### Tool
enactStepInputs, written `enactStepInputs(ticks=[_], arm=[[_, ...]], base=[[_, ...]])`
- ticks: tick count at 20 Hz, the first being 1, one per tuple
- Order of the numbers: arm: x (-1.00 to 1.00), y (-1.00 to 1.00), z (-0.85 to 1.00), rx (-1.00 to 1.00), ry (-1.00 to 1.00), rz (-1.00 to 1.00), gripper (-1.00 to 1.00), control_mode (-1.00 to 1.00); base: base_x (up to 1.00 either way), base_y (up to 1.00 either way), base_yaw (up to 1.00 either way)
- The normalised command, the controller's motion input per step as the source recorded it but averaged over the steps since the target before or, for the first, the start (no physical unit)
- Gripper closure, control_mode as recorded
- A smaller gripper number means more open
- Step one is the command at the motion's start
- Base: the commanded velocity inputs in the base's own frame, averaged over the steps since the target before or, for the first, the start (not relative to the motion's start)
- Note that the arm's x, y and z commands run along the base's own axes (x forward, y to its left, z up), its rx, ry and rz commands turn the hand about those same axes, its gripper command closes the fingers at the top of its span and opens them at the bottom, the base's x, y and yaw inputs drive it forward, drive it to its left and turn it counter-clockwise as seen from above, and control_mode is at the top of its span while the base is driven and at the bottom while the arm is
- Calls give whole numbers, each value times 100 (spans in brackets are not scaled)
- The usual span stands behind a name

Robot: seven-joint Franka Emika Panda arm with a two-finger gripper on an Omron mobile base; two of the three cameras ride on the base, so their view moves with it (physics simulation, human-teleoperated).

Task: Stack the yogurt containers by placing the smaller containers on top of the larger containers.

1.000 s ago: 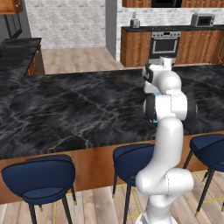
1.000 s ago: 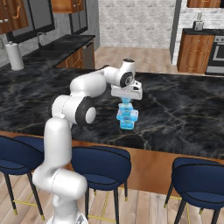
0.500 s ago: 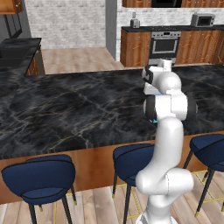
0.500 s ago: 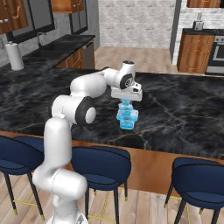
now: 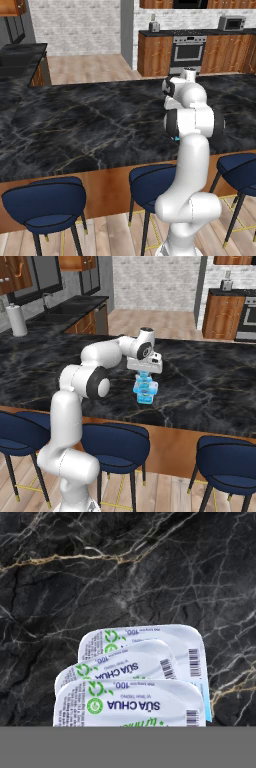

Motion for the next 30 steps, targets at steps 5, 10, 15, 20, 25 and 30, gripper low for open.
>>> enactStepInputs(ticks=[5,10,15,20,25,30], arm=[[1,0,-9,0,0,0,100,-100],[0,0,-15,0,0,0,100,-100],[0,0,-6,0,0,0,-100,-100],[0,0,0,0,0,0,-100,-100],[0,0,0,0,0,0,-100,-100],[0,-3,19,0,0,0,-100,-100]], base=[[0,0,0],[0,0,0],[0,0,0],[0,0,0],[0,0,0],[0,0,0]])
